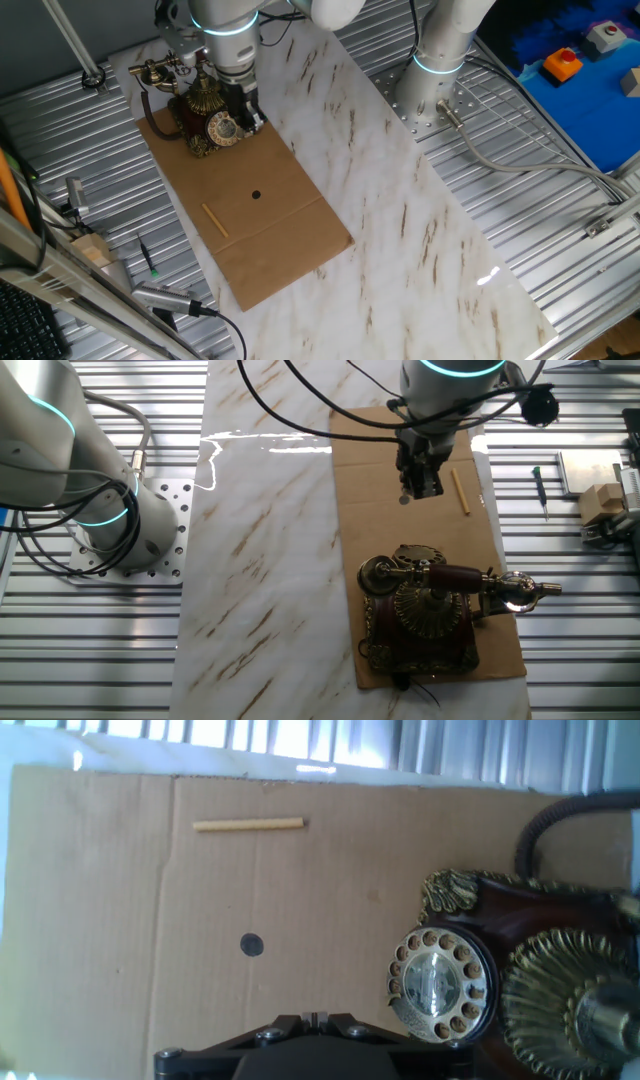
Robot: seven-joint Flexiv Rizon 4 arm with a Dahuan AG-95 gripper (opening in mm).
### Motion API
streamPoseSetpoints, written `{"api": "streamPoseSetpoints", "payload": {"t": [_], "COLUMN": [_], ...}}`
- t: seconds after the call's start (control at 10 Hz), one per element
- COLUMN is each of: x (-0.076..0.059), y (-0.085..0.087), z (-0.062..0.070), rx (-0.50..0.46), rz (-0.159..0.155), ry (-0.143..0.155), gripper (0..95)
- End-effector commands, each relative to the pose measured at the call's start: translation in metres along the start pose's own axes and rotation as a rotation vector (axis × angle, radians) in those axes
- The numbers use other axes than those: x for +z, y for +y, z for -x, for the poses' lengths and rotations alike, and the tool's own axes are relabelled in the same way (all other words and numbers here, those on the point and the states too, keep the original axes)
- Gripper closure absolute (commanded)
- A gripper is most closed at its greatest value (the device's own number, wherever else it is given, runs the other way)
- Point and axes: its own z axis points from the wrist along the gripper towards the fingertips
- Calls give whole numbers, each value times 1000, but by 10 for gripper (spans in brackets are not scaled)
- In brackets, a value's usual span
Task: Dial a number on an old rotary phone
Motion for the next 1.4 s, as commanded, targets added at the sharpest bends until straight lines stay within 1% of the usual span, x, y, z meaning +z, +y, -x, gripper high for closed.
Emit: {"api": "streamPoseSetpoints", "payload": {"t": [0.1, 0.4, 0.6, 0.7, 0.9, 1.0, 1.1, 1.2, 1.3, 1.4], "x": [0, 0, 0, 0, 0, 0, 0, 0, 0, 0], "y": [0, 0, 0, 0, 0, 0, 0, 0, 0, 0], "z": [0, 0, 0, 0, 0, 0, 0, 0, 0, 0], "rx": [-184, -236, -262, -262, -281, -285, -306, -322, -389, -411], "rz": [4, 10, 24, 19, 20, 17, 14, 18, 19, 19], "ry": [-1, -5, -8, -5, -5, 4, 11, 9, 6, 6], "gripper": [950, 950, 950, 950, 950, 950, 950, 950, 950, 950]}}
